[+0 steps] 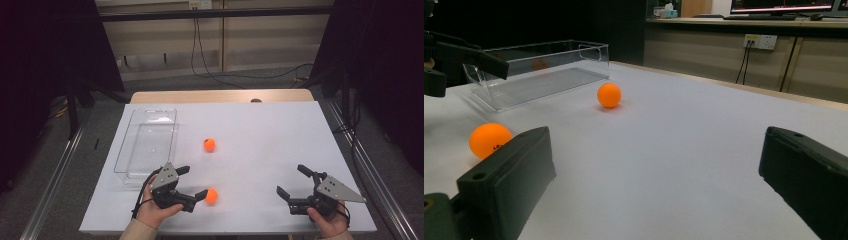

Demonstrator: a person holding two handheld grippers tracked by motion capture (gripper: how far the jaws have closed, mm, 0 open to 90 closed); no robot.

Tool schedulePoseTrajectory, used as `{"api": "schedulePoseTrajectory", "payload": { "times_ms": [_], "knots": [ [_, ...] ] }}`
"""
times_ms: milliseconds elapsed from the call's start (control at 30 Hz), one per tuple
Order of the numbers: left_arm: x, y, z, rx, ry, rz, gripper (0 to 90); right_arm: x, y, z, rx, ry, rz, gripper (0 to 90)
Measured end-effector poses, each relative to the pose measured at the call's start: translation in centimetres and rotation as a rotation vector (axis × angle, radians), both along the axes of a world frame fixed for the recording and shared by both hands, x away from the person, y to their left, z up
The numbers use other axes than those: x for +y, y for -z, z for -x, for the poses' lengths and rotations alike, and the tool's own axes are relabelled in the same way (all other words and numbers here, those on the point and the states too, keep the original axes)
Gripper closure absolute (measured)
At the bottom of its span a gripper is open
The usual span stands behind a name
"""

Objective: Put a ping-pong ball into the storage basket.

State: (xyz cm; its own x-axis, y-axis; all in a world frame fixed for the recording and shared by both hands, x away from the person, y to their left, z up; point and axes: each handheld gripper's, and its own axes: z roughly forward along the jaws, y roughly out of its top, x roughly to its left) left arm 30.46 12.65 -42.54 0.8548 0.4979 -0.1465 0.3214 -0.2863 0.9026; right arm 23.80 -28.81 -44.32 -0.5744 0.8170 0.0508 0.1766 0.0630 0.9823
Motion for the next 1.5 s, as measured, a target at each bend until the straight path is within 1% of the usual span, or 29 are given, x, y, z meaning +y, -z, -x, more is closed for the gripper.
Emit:
{"api": "schedulePoseTrajectory", "payload": {
  "times_ms": [400,467,733,767,900,933,1033,1100,1167,1333,1500],
  "knots": [
    [-0.5,0.4,0.0,0.023,0.021,-0.025,2.2,0.0,0.0,0.0,-0.001,-0.001,0.0,0.7],
    [-0.6,0.4,0.1,0.024,0.025,-0.035,2.3,0.0,0.0,0.0,0.0,-0.003,0.0,0.7],
    [-0.9,0.6,0.1,0.032,0.039,-0.042,2.3,0.0,0.0,0.0,-0.001,-0.004,0.0,0.7],
    [-0.9,0.6,0.1,0.029,0.042,-0.053,2.3,0.0,0.0,0.0,-0.001,-0.004,0.001,0.7],
    [-1.1,0.6,0.2,0.035,0.049,-0.052,2.3,0.0,0.0,0.0,-0.001,-0.004,0.001,0.7],
    [-1.1,0.6,0.2,0.034,0.053,-0.061,2.3,0.0,0.0,0.0,-0.001,-0.004,0.001,0.7],
    [-1.3,0.7,0.2,0.036,0.056,-0.061,2.4,0.0,0.0,0.0,-0.001,-0.005,0.001,0.7],
    [-1.4,0.8,0.2,0.038,0.062,-0.067,2.3,0.0,0.0,0.0,-0.003,-0.006,0.002,0.7],
    [-1.4,0.8,0.2,0.039,0.065,-0.083,2.4,0.0,0.0,0.0,-0.003,-0.007,0.002,0.7],
    [-1.7,1.0,0.3,0.044,0.071,-0.091,2.4,0.0,0.0,0.0,-0.002,-0.006,0.002,0.7],
    [-1.7,1.1,0.2,0.043,0.074,-0.118,2.5,0.0,0.0,0.0,-0.003,-0.006,0.006,0.7]
  ]
}}
